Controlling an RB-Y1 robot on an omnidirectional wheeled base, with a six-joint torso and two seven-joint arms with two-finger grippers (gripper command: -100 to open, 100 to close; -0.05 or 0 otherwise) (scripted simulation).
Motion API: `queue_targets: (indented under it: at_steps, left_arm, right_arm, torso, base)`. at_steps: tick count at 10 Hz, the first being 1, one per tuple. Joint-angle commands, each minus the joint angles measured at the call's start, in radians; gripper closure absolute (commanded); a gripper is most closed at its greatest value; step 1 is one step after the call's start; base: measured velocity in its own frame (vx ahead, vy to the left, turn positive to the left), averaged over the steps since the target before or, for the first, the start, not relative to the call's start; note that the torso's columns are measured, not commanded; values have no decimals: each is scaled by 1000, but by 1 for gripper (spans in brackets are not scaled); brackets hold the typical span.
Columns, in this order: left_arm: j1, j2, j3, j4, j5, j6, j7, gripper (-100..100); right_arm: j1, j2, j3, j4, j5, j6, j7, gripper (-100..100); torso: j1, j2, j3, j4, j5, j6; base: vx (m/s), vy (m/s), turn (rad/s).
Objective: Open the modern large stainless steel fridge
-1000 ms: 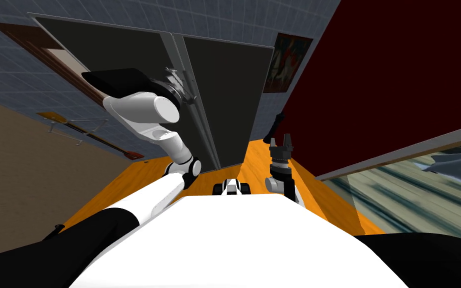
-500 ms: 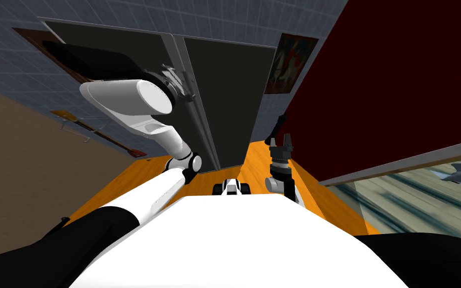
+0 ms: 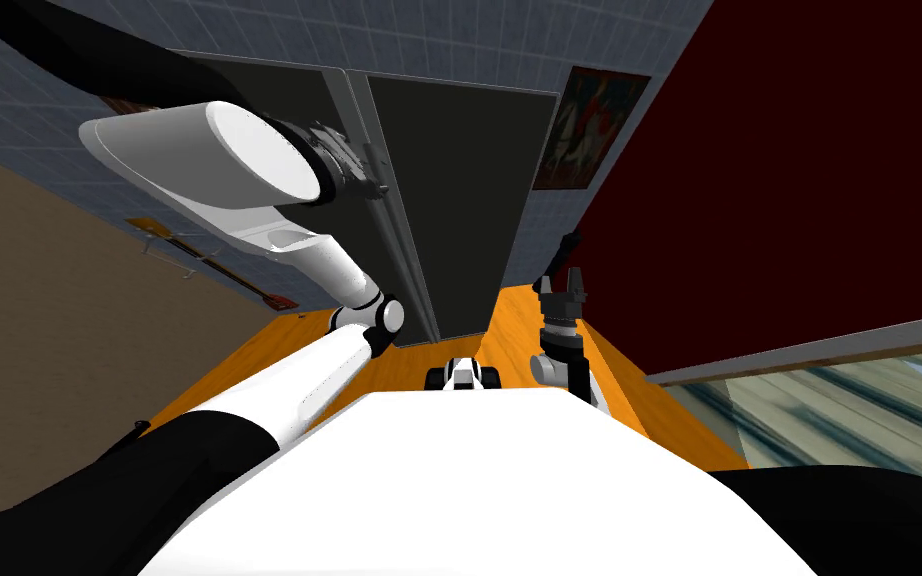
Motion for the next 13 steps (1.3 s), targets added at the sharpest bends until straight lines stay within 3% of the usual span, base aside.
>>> queue_targets:
  at_steps: [1,3,4,9,11,13]
  left_arm:
    - [-61,3,31,19,-3,76,22,-100]
    - [-121,9,70,41,-5,147,45,-100]
    - [-124,9,70,41,-5,162,45,-100]
    - [-227,35,137,75,-10,310,82,-100]
    - [-245,43,148,80,-11,340,88,-100]
    - [-246,59,140,102,-33,303,89,-100]
  right_arm:
    - [0,0,0,0,0,0,0,0]
    - [0,0,0,0,0,0,0,0]
    - [0,0,0,0,0,0,0,0]
    - [0,0,0,0,0,0,0,0]
    - [0,0,0,0,0,0,0,0]
    - [0,0,0,0,0,0,0,0]
  torso:
    - [0,-1,-2,0,-1,0]
    - [1,-2,-3,-1,-1,1]
    - [1,-3,-3,-1,-1,0]
    - [4,2,3,-4,4,-2]
    - [6,3,4,-5,5,-2]
    - [7,4,5,-4,5,-3]
  base:
    - [50,-65,61]
    - [46,-56,83]
    - [36,-50,54]
    - [49,-53,64]
    - [23,-28,34]
    - [5,1,-98]
